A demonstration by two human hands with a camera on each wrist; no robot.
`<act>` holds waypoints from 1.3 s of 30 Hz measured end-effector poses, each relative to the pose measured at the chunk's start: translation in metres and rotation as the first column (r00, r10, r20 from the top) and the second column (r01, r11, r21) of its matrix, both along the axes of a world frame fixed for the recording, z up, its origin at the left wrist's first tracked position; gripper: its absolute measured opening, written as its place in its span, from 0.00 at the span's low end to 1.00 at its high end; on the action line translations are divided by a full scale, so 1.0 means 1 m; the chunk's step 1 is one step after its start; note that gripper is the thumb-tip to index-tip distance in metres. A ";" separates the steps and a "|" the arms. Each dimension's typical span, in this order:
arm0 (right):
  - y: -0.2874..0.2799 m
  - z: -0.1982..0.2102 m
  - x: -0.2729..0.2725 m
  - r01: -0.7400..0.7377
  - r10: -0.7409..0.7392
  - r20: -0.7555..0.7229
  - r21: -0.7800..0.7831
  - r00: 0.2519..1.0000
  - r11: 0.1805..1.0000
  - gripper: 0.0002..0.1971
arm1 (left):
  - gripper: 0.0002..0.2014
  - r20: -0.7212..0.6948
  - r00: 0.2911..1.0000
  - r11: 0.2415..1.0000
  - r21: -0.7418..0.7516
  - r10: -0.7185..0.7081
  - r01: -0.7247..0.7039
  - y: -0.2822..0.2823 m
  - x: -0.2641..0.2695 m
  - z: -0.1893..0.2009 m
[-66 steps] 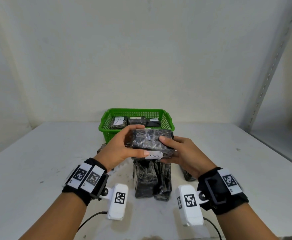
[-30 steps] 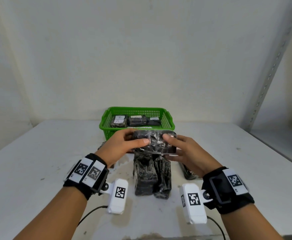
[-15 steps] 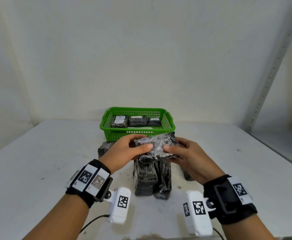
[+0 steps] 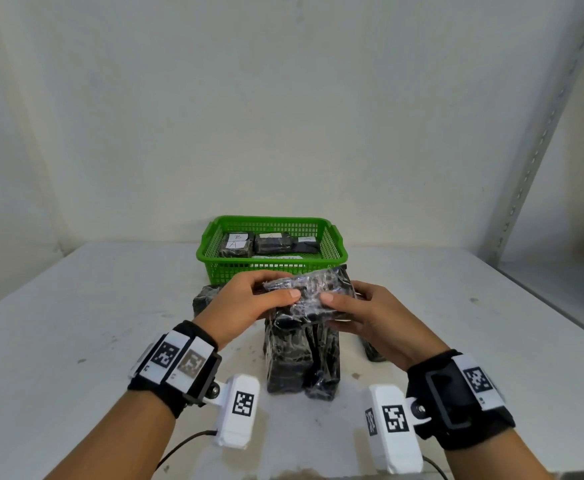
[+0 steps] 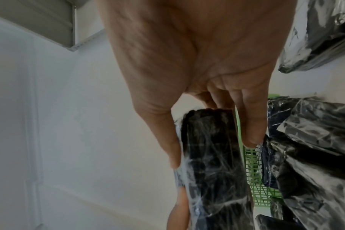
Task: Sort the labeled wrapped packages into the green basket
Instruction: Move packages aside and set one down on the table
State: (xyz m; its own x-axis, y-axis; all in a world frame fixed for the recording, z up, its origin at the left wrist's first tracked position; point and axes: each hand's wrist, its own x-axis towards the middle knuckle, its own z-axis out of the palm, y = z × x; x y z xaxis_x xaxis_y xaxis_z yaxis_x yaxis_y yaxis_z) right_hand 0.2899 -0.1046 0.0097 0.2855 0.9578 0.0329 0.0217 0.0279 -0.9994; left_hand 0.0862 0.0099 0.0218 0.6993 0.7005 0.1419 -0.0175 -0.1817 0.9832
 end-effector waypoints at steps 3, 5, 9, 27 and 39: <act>-0.004 0.004 0.000 -0.019 0.020 -0.010 0.003 1.000 1.000 0.32 | 0.30 0.029 0.999 0.996 -0.080 -0.044 0.046 0.000 -0.001 0.000; -0.003 0.006 0.000 -0.014 0.014 0.006 0.018 1.000 1.000 0.33 | 0.33 0.024 0.999 0.997 -0.066 -0.038 0.039 0.001 -0.001 0.000; -0.003 0.012 -0.003 -0.020 0.020 -0.011 0.053 1.000 0.998 0.32 | 0.35 0.042 0.999 0.998 -0.061 -0.024 0.027 0.002 0.000 0.001; -0.011 0.031 -0.007 -0.004 -0.017 0.162 0.129 0.987 0.992 0.42 | 0.33 -0.073 0.997 0.950 0.311 0.039 -0.015 -0.011 -0.005 0.010; -0.018 0.038 -0.022 -0.070 0.073 0.046 -0.067 0.996 0.995 0.25 | 0.39 -0.001 1.000 0.918 0.395 -0.028 0.026 -0.020 0.007 0.013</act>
